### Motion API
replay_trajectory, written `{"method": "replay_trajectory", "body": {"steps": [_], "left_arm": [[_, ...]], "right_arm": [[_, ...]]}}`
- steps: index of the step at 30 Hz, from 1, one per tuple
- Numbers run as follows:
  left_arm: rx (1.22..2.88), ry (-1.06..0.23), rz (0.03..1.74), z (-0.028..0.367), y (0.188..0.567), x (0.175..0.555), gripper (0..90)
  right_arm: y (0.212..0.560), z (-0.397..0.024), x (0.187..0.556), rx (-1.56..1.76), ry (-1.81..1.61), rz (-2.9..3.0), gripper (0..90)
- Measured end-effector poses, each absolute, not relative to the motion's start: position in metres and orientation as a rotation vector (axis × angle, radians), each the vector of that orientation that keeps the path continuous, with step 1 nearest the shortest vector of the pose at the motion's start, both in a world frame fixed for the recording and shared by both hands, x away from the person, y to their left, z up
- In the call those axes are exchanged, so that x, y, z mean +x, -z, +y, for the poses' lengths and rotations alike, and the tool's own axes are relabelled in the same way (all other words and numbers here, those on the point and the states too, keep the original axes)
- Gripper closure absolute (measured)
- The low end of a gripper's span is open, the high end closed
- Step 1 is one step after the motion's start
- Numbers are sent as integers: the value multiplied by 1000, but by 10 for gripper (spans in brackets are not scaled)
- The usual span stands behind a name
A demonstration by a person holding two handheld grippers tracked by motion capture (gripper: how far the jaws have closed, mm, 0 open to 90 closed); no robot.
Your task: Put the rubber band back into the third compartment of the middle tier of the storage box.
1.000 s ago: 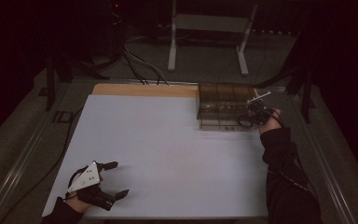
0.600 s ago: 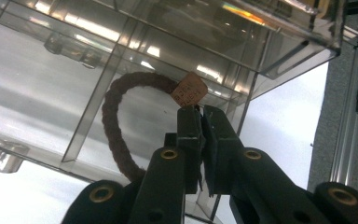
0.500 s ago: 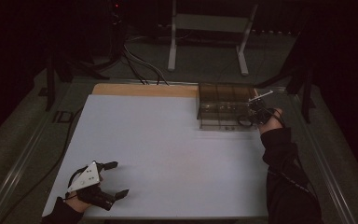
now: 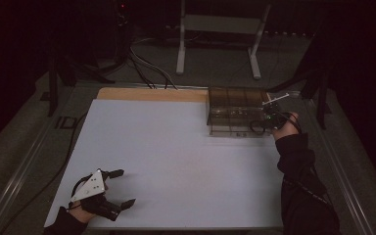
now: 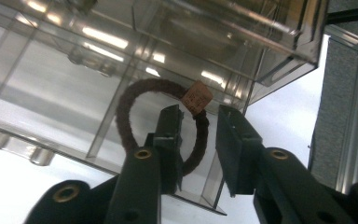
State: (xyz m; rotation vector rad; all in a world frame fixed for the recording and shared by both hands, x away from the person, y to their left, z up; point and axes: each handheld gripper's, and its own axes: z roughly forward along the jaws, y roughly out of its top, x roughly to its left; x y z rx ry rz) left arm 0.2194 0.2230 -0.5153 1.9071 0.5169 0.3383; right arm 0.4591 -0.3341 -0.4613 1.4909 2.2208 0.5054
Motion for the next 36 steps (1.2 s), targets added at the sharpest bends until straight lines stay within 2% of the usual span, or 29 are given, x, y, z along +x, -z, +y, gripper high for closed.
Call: {"method": "replay_trajectory", "body": {"steps": [3,4,12,21,23,25,33,36], "left_arm": [[1906,-338,514,223,515,219,3],[1907,-339,515,223,515,220,3],[1906,-340,512,223,515,219,3],[1902,-341,513,223,514,219,3],[1901,-340,512,223,514,219,3],[1898,-338,516,223,514,219,3],[1896,-339,521,222,514,221,3],[1896,-337,526,222,514,223,3]], "right_arm": [[457,-335,457,1499,-544,2207,611],[454,-335,455,1500,-572,2195,563],[443,-330,446,1489,-686,2178,450],[431,-317,435,1458,-816,2149,242],[430,-316,435,1453,-827,2147,221],[426,-311,433,1454,-862,2127,152],[414,-301,426,1413,-988,2151,18],[411,-297,423,1387,-1014,2158,0]]}}
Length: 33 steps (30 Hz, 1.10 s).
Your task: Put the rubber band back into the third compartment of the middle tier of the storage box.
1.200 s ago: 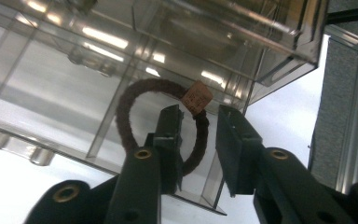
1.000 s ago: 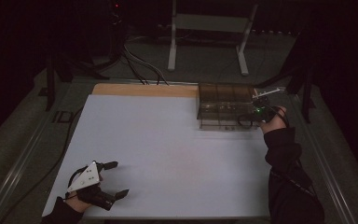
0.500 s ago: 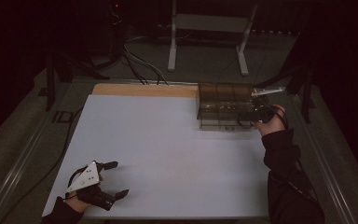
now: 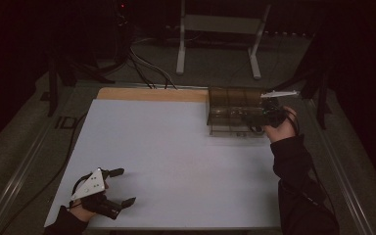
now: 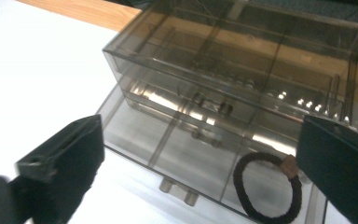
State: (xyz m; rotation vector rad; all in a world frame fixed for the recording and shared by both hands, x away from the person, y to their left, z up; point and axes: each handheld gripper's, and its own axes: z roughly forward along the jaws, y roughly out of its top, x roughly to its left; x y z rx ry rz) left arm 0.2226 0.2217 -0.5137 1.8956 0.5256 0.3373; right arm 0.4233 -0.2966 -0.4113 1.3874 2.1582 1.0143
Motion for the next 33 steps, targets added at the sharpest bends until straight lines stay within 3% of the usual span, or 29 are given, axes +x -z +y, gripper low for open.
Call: {"method": "replay_trajectory", "body": {"steps": [19,33], "left_arm": [[1904,-329,514,222,516,220,3],[1895,-335,516,223,514,219,3]], "right_arm": [[404,-270,393,1241,-1146,2165,0],[427,-253,367,1154,-1230,2207,0]]}}
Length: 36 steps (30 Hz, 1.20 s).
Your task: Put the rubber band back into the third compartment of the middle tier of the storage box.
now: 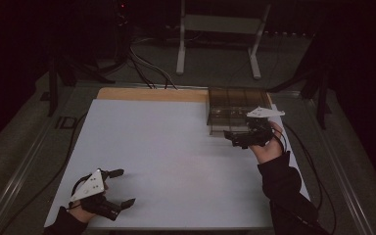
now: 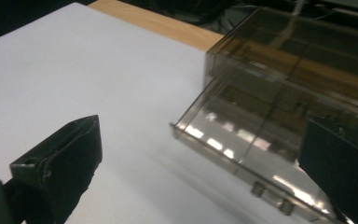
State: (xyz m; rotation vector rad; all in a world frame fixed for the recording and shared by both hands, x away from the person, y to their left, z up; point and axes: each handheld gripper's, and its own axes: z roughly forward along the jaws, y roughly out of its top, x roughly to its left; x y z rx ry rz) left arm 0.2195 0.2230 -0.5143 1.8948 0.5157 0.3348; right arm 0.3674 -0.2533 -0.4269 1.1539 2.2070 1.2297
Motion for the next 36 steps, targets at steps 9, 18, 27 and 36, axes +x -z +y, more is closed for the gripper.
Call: {"method": "replay_trajectory", "body": {"steps": [9,18,27,36], "left_arm": [[1896,-334,513,223,515,219,3],[1895,-339,515,224,514,219,3],[1896,-341,519,224,514,218,3],[1899,-345,518,225,514,217,3]], "right_arm": [[446,-248,353,1120,-1231,2244,0],[468,-250,339,1126,-1222,2274,0],[495,-263,324,1162,-1210,2292,0],[513,-279,305,1192,-1198,2300,0]]}}
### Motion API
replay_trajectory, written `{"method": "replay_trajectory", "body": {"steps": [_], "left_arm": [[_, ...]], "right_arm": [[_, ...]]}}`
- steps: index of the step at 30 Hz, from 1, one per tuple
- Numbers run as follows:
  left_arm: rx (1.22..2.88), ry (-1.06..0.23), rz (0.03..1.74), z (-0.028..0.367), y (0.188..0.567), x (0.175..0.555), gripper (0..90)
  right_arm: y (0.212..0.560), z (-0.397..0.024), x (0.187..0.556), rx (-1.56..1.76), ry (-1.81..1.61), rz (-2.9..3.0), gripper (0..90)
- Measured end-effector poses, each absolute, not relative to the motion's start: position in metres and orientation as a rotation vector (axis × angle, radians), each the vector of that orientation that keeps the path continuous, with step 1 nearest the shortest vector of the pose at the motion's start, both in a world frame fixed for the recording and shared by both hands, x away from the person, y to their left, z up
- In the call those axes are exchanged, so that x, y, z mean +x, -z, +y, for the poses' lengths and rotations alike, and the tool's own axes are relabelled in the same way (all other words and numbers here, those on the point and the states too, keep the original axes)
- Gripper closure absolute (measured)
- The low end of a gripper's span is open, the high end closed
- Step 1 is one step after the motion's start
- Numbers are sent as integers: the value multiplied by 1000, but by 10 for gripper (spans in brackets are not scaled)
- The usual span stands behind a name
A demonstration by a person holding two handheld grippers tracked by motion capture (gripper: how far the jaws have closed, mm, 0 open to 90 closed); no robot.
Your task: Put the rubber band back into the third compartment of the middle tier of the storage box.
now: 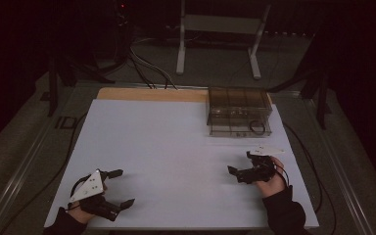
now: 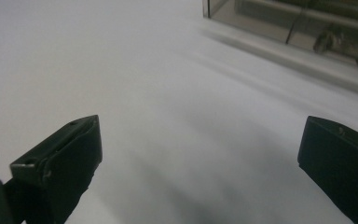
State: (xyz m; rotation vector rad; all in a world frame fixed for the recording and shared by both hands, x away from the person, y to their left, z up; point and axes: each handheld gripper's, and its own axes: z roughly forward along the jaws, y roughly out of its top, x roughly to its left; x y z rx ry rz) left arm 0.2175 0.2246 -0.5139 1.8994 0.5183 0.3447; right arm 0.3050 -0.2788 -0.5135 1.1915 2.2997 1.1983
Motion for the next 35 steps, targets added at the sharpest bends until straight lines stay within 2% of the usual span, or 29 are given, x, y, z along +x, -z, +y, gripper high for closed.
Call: {"method": "replay_trajectory", "body": {"steps": [17,35], "left_arm": [[1901,-345,520,225,515,216,3],[1912,-344,515,224,516,216,3]], "right_arm": [[533,-309,265,1182,-1148,2274,0],[534,-324,262,1201,-1178,2218,0]]}}
